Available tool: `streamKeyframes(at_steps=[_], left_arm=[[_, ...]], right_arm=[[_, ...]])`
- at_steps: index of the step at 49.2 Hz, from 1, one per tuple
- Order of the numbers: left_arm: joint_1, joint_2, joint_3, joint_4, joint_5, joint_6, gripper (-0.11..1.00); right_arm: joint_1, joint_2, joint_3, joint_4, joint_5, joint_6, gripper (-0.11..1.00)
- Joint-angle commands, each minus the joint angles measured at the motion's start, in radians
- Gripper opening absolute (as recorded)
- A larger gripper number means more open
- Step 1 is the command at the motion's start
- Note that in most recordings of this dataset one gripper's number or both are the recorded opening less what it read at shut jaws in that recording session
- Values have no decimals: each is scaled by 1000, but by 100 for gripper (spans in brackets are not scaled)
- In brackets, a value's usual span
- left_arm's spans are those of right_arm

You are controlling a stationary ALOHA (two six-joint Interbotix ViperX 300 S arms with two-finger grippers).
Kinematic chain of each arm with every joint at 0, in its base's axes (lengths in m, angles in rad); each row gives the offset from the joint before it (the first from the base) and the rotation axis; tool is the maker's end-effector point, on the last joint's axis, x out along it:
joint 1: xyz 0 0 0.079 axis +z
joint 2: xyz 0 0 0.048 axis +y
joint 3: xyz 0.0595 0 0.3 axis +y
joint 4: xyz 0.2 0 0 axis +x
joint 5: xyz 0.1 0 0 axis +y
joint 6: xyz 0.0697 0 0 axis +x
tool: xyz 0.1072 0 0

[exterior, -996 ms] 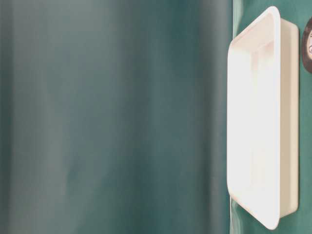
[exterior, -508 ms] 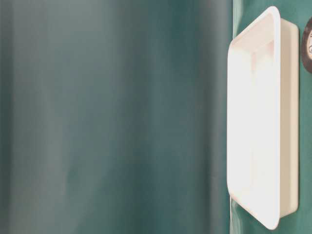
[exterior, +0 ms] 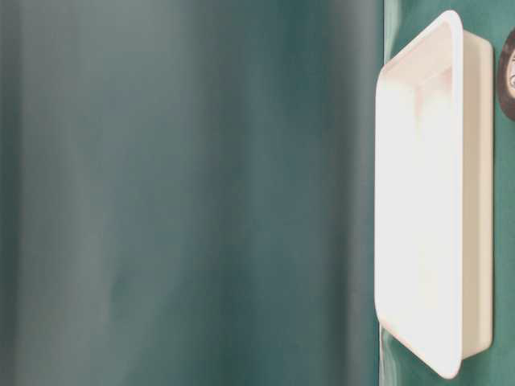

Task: Pick up the tape from a random location and place it into the white case.
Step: 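Move the left gripper toward the teal tape roll, opening it, then lower the open left gripper over the teal tape roll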

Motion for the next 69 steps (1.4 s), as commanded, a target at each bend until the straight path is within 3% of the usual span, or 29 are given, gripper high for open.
streamKeyframes(at_steps=[1,11,29,53,69], left_arm=[[-38,9,-31,-2,-5,-2,98],[-114,9,-38,0,12,-2,98],[-117,63,-69,-2,9,-2,98],[-115,468,-393,-2,20,11,98],[-114,638,-588,0,63,12,98]], right_arm=[[-2,6,-26,2,-12,2,90],[-2,8,-26,2,-12,2,90],[-2,6,-28,2,-12,2,90],[-2,12,-29,2,-25,2,90],[-2,18,-29,2,-26,2,90]])
